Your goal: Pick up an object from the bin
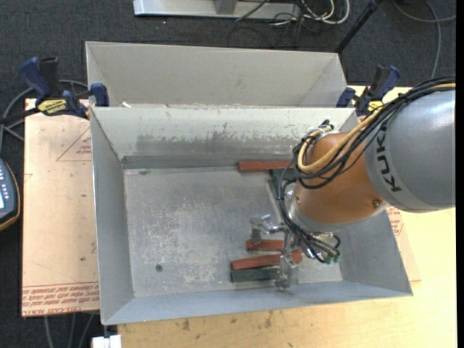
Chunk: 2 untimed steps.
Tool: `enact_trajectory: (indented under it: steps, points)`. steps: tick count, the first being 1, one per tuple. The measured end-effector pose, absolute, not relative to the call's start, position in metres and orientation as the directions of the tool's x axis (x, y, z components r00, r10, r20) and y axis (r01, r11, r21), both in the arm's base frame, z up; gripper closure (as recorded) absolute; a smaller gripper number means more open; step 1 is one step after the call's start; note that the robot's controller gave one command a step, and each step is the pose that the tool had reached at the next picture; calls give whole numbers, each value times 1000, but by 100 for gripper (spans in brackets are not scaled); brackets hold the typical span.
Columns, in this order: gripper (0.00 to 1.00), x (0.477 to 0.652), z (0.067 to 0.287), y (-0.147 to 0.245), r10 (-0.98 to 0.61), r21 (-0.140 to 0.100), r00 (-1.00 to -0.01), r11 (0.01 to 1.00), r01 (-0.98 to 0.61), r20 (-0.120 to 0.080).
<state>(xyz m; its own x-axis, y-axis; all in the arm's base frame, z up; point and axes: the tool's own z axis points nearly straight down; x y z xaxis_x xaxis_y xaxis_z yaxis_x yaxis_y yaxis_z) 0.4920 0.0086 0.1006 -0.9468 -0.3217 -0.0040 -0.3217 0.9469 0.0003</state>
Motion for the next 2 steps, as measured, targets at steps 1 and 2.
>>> enact_trajectory:
  steps: [1,2]
  points:
    - [0,484,100,14,-261,0,-965,965,-261,-4]
    - [0,491,71,6,-228,0,-974,974,-228,-15]
